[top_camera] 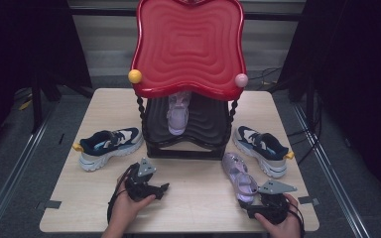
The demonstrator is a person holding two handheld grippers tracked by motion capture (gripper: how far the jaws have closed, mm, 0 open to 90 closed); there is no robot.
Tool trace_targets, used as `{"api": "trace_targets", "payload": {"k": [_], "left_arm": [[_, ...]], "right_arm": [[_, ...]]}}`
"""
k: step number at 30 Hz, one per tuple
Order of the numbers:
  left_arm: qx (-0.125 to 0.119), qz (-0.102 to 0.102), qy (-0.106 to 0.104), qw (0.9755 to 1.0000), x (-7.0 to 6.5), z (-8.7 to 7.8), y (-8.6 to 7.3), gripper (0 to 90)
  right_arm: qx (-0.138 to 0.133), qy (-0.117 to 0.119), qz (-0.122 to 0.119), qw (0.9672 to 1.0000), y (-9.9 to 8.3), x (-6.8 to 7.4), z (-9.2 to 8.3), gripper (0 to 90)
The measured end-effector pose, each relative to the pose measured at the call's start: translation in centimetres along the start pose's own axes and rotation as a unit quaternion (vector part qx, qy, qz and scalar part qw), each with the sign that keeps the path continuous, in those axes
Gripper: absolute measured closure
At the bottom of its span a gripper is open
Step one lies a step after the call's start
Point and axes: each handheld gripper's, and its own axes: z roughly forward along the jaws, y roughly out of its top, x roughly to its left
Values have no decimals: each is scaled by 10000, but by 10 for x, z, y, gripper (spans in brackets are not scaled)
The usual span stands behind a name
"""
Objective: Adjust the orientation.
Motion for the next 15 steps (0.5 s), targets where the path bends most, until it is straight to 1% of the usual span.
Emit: {"api": "trace_targets", "payload": {"k": [1,2,3,5,7,9,10,11,12,13,14,15], "left_arm": [[0,1,-1,10000,0,0,0,140],[0,1,-1,10000,0,0,0,140],[7,4,4,10000,0,0,0,140],[0,9,1,10000,0,0,0,140],[-16,-28,-8,10000,0,1,0,140],[-5,-10,-3,10000,0,1,1,140],[-4,-16,-5,10000,0,1,1,139],[5,-10,-4,10000,0,1,1,139],[5,-10,-4,10000,0,1,1,139],[-6,-13,-12,10000,0,1,1,139],[-20,-14,-13,10000,0,1,1,139],[-12,-13,-10,10000,0,1,1,139]], "right_arm": [[-22,16,-36,10000,-2,-4,-3,311],[-22,16,-36,10000,-2,-4,-3,311],[25,-6,-55,10000,-4,-8,-7,327],[0,22,-36,10000,-7,-12,-10,352],[14,12,-44,10000,-8,-15,-12,356],[4,4,-77,10000,-9,-15,-12,355],[-14,-2,-130,9999,-9,-15,-12,348],[-2,-60,-130,9999,-9,-14,-11,321],[-2,-60,-130,9999,-9,-14,-11,321],[8,-107,-86,9999,-9,-13,-11,288],[-48,-104,-62,9999,-8,-14,-9,258],[-26,-128,-25,9999,-8,-13,-9,247]]}}
